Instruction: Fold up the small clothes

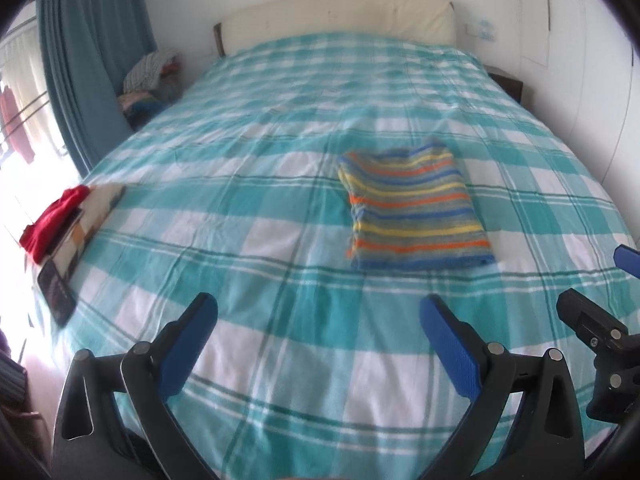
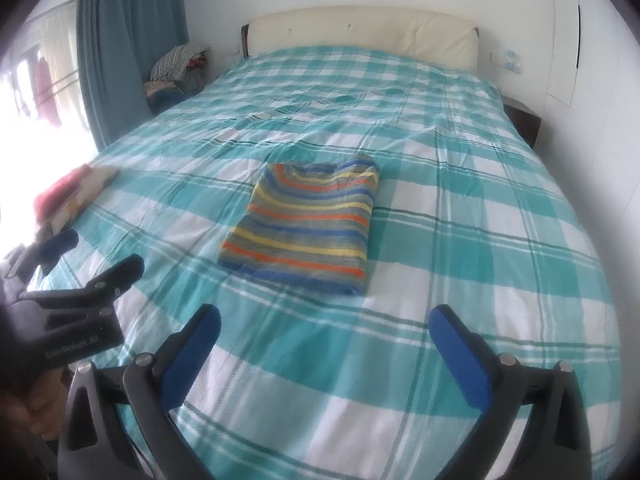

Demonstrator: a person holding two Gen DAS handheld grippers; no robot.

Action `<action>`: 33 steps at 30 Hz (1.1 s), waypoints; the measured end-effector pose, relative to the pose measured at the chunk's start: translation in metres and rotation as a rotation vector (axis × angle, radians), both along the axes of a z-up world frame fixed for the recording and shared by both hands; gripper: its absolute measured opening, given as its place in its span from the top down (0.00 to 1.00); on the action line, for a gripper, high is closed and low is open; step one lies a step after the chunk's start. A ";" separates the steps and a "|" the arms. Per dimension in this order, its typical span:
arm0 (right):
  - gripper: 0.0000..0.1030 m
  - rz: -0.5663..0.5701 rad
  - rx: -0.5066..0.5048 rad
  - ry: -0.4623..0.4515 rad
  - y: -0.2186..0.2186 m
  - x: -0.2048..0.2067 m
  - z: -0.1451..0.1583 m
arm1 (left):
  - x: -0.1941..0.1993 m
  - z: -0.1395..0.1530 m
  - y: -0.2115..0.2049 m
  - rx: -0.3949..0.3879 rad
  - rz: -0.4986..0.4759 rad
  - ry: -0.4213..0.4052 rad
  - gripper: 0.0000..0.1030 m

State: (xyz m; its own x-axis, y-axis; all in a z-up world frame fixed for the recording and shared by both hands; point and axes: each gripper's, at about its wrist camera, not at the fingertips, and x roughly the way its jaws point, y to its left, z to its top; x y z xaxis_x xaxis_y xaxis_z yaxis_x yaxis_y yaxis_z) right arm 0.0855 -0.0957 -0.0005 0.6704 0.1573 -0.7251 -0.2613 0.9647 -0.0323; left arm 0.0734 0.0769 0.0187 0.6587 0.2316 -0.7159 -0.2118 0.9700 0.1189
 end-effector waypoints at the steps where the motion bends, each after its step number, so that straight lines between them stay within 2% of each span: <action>1: 0.01 -0.018 -0.024 0.008 0.002 -0.005 0.002 | -0.005 0.001 -0.002 0.007 0.002 -0.006 0.02; 4: 0.01 -0.046 -0.039 0.018 0.002 -0.017 0.005 | -0.017 0.006 -0.008 0.039 0.002 -0.024 0.02; 14: 0.01 -0.078 -0.069 -0.006 0.000 -0.026 0.011 | -0.017 0.012 -0.014 0.009 -0.016 -0.029 0.02; 23: 0.01 -0.091 -0.060 -0.017 -0.006 -0.029 0.015 | -0.021 0.015 -0.017 -0.078 -0.058 -0.061 0.01; 29: 0.01 -0.095 -0.057 -0.022 -0.008 -0.027 0.017 | -0.023 0.019 -0.025 -0.047 -0.061 -0.088 0.01; 33: 0.01 -0.100 -0.055 -0.024 -0.010 -0.026 0.018 | -0.025 0.019 -0.031 0.012 -0.065 -0.102 0.01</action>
